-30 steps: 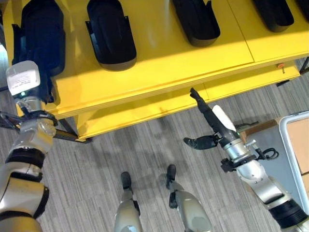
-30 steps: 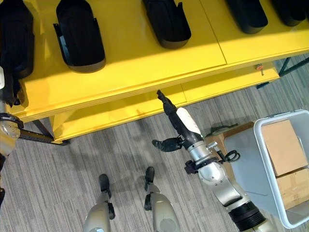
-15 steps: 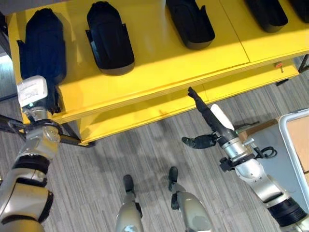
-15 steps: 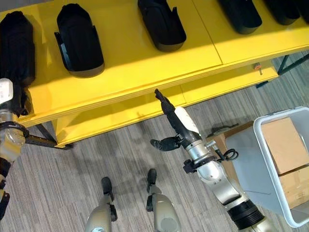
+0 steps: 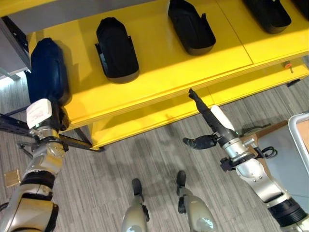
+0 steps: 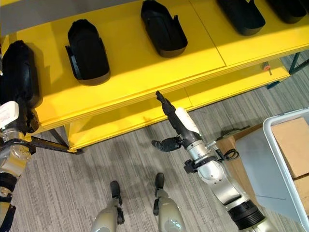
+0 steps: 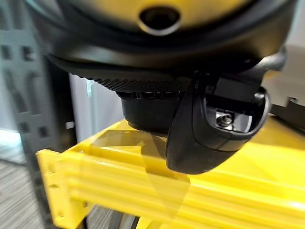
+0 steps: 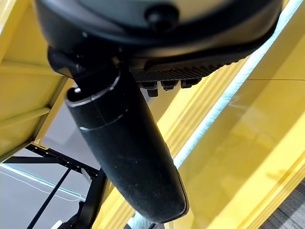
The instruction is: Move parts from the plastic box to the shelf.
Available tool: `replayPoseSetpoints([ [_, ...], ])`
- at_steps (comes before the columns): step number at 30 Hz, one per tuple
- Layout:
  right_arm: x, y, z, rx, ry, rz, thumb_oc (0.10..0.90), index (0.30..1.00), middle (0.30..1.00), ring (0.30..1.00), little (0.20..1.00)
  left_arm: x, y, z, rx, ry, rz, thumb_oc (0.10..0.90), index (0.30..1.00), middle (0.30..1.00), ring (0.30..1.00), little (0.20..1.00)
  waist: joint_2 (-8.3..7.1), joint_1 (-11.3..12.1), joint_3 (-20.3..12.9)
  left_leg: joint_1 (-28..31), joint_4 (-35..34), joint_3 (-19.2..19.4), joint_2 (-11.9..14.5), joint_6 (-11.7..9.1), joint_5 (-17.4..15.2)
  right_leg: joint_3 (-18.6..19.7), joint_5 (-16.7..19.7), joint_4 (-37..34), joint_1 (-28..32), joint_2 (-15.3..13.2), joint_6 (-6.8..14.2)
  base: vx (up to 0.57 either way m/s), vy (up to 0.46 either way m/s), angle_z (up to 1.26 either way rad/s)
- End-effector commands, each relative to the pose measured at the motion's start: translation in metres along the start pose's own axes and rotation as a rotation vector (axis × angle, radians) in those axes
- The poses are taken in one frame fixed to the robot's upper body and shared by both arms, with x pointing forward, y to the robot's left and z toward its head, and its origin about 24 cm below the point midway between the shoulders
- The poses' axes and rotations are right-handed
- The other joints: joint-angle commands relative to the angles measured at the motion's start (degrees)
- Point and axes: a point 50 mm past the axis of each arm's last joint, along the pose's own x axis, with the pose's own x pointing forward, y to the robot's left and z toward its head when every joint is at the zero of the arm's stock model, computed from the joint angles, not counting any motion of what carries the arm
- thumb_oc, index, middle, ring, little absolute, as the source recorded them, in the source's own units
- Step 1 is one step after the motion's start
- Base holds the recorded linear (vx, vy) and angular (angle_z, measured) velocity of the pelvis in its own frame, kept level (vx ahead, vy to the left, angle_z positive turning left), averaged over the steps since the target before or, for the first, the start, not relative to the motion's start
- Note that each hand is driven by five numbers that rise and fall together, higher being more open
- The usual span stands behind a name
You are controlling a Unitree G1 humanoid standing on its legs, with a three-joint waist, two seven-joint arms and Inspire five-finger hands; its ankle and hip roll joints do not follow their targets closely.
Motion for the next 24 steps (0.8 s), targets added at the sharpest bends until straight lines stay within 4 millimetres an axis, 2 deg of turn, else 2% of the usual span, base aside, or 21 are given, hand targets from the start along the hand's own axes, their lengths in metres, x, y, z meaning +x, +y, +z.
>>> replayPoseSetpoints([
  [1,0.007,-0.019,0.036,0.03,-0.201,-0.107,0.9,1.0,1.0,1.0,1.0,-0.009,-0.01,-0.03,0.008,0.14,-0.063,0.9,1.0,1.0,1.0,1.0,-4.18,0.6,-4.8,4.6,4.7,-5.5,2.3,-0.4,-8.0,1.7,-0.4,5.8,-3.9,-7.8,7.3,0.0,0.0,0.0],
  [5,0.007,-0.017,0.035,0.037,-0.195,-0.097,0.9,1.0,1.0,1.0,1.0,-0.011,-0.01,-0.042,-0.015,0.198,-0.069,0.9,1.0,1.0,1.0,1.0,-4.2,0.7,-5.4,4.9,4.6,-5.5,2.1,-0.3,-8.1,1.5,-0.5,5.7,-3.3,-8.0,7.3,0.0,0.0,0.0],
  [8,0.007,-0.017,0.035,0.035,-0.194,-0.095,0.9,1.0,1.0,1.0,1.0,-0.01,-0.008,-0.039,0.018,0.17,-0.062,0.9,1.0,1.0,1.0,1.0,-4.18,0.8,-5.6,4.9,4.7,-5.7,2.0,-0.3,-8.1,1.5,-0.4,5.6,-3.0,-8.1,7.4,0.0,0.0,0.0],
  [9,0.007,-0.017,0.035,0.029,-0.198,-0.099,0.9,1.0,1.0,1.0,1.0,-0.006,-0.003,-0.029,0.072,0.108,-0.04,0.9,1.0,1.0,1.0,1.0,-4.15,0.9,-5.6,4.8,4.8,-5.8,2.0,-0.3,-8.1,1.4,-0.5,5.6,-2.9,-8.1,7.4,0.0,0.0,0.0],
  [11,0.008,-0.021,0.034,0.0,-0.202,-0.124,0.9,1.0,1.0,1.0,1.0,0.003,0.018,0.009,0.276,-0.14,0.046,0.9,1.0,1.0,1.0,1.0,-3.95,1.2,-5.4,4.7,4.9,-6.0,1.9,-0.3,-8.3,1.2,-0.5,5.6,-2.7,-8.3,7.5,-0.01,0.0,0.05],
  [14,0.009,-0.022,0.034,-0.01,-0.206,-0.134,0.9,1.0,1.0,1.0,1.0,0.004,0.028,0.025,0.347,-0.25,0.088,0.9,1.0,1.0,1.0,1.0,-3.84,1.4,-5.4,4.5,4.9,-6.3,1.8,-0.2,-8.2,1.1,-0.6,5.5,-2.6,-8.4,7.6,-0.01,0.003,0.16],
  [16,0.008,-0.022,0.034,-0.019,-0.211,-0.129,0.9,1.0,1.0,1.0,1.0,0.005,0.038,0.037,0.468,-0.352,0.133,0.9,1.0,1.0,1.0,1.0,-3.71,1.4,-5.5,4.5,4.9,-6.4,1.7,-0.2,-8.3,1.1,-0.6,5.5,-2.5,-8.4,7.6,0.0,-0.001,0.04],
  [17,0.009,-0.022,0.034,-0.02,-0.217,-0.129,0.9,1.0,1.0,1.0,1.0,0.004,0.042,0.05,0.571,-0.451,0.143,0.9,1.0,1.0,1.0,1.0,-3.54,1.5,-5.4,4.5,5.0,-6.5,1.7,-0.1,-8.5,1.1,-0.7,5.5,-2.3,-8.4,7.7,0.0,0.0,0.0],
  [22,0.007,-0.019,0.034,-0.017,-0.222,-0.112,0.9,1.0,1.0,1.0,1.0,0.0,0.041,0.064,0.744,-0.597,0.143,0.9,1.0,1.0,1.0,1.0,-3.3,1.2,-5.8,4.5,5.0,-6.7,1.5,-0.1,-8.6,1.2,-0.7,5.3,-2.3,-8.5,7.8,0.0,0.001,0.01],
  [24,0.006,-0.02,0.035,-0.025,-0.229,-0.112,0.9,1.0,1.0,1.0,1.0,-0.004,0.036,0.078,0.82,-0.705,0.133,0.9,1.0,1.0,1.0,1.0,-3.15,0.9,-5.9,4.5,5.1,-6.7,1.3,-0.1,-8.7,1.3,-0.6,5.3,-2.3,-8.6,7.9,0.0,0.0,0.0],
])
